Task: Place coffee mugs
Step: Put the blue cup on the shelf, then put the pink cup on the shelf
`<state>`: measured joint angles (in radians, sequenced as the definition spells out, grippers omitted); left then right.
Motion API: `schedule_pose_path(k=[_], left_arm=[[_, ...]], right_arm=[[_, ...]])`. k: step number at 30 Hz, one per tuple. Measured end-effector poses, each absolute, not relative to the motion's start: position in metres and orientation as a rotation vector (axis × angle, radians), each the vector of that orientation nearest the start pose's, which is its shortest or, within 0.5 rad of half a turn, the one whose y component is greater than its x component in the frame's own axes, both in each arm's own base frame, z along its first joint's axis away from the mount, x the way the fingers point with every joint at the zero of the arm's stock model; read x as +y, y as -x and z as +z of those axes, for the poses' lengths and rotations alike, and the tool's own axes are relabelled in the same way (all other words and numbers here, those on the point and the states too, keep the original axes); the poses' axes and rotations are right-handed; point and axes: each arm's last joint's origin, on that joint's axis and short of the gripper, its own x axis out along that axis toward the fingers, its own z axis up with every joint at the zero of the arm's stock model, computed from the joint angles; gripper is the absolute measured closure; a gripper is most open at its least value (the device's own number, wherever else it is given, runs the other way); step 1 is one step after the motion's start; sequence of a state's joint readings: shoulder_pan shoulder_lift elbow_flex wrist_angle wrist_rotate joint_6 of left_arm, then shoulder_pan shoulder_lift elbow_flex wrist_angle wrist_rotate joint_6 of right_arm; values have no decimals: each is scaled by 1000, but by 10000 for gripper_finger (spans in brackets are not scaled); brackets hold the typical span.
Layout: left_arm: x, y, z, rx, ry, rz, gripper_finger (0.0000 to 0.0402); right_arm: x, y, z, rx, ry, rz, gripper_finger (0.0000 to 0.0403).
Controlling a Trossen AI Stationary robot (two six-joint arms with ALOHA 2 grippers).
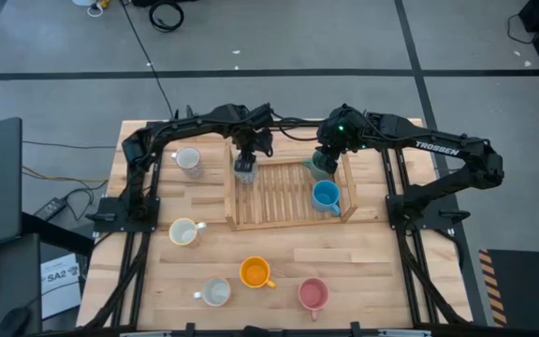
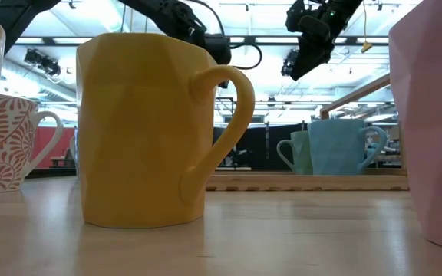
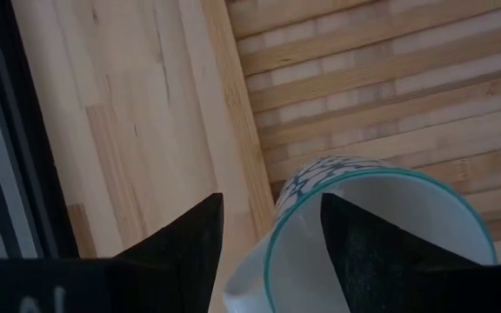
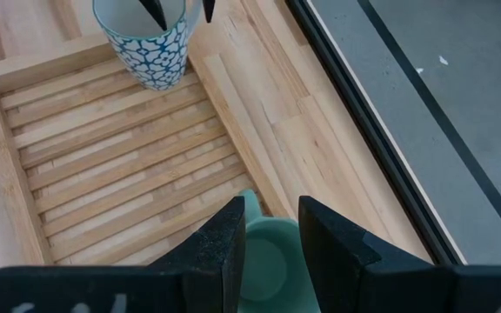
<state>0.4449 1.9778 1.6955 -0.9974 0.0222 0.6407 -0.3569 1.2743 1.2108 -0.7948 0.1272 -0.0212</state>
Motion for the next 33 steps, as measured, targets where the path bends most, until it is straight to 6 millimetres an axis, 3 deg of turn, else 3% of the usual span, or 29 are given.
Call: schedule_pose_path(k=[11,19,28,33], left_arm=[[165,-359,264,1258,-263,-25,200],[147,-344,303,1172,-249,19,200],[110,-304,359,1065,-127,44,200],[92,-278,381,1048,-42,52,200]], right_arm=[[-92,-237,327,865,-80,-445,287],[-92,-237,327,865,-80,-445,287],[-92,-237,327,865,-80,-445,287],[-92,-237,327,865,-80,-445,287]])
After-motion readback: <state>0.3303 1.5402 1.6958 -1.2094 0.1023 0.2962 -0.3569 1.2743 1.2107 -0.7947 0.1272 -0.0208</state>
